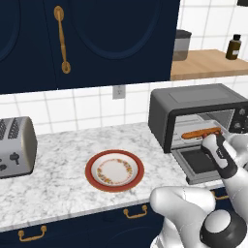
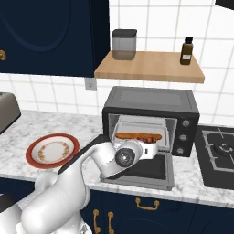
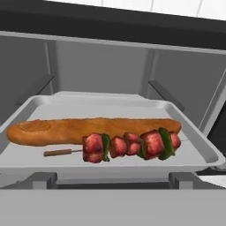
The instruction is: Pick up the kebab skewer and baguette bread, and place them inside the toaster oven. Close the toaster oven door and start by setting the timer.
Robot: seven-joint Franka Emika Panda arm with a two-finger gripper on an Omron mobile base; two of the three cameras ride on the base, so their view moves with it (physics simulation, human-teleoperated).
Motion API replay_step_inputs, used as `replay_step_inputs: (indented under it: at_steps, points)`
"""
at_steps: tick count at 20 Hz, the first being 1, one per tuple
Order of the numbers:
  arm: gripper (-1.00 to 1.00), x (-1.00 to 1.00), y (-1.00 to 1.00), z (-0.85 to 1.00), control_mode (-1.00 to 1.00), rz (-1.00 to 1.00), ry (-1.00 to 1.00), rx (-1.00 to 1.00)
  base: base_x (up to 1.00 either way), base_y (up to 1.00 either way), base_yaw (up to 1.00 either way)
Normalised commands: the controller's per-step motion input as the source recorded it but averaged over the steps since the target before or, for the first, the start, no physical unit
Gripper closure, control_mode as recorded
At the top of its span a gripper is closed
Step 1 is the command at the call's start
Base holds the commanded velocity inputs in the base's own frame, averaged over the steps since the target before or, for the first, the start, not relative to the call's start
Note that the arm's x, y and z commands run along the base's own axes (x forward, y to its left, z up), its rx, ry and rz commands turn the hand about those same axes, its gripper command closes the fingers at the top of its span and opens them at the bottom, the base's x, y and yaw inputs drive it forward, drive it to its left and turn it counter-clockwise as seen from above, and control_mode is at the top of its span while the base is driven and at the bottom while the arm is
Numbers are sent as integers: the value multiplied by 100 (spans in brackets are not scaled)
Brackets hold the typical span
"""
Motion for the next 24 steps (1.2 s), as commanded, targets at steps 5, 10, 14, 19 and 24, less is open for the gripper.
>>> replay_step_inputs:
  at_steps: [5, 10, 14, 19, 24]
  points:
    - [-100, 6, 0, -10, -100, 7, 0, 1, 0, 0, 0]
    - [-100, 11, 0, -4, -100, 0, 0, 3, 0, 0, 0]
    - [-100, 20, 0, -5, -100, 0, 0, 7, 0, 0, 0]
    - [-100, 8, 0, -17, -100, 0, 0, 8, 0, 0, 0]
    - [-100, 6, -7, -14, -100, 0, 0, 10, 0, 0, 0]
